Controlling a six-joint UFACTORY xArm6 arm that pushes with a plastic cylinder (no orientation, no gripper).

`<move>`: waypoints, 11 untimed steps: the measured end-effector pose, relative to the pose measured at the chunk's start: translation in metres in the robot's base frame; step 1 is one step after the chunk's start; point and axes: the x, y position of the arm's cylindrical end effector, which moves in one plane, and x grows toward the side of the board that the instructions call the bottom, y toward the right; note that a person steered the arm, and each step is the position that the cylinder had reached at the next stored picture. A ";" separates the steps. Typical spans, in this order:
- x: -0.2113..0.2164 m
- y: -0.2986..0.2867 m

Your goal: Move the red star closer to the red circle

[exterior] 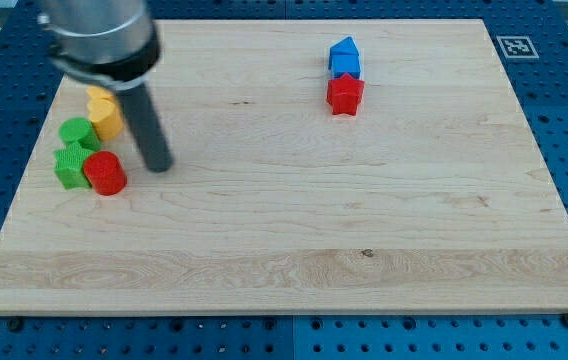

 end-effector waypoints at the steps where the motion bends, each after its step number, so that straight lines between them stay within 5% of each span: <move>1: -0.011 0.105; 2: -0.010 0.203; 4: -0.095 0.300; 11: -0.095 0.087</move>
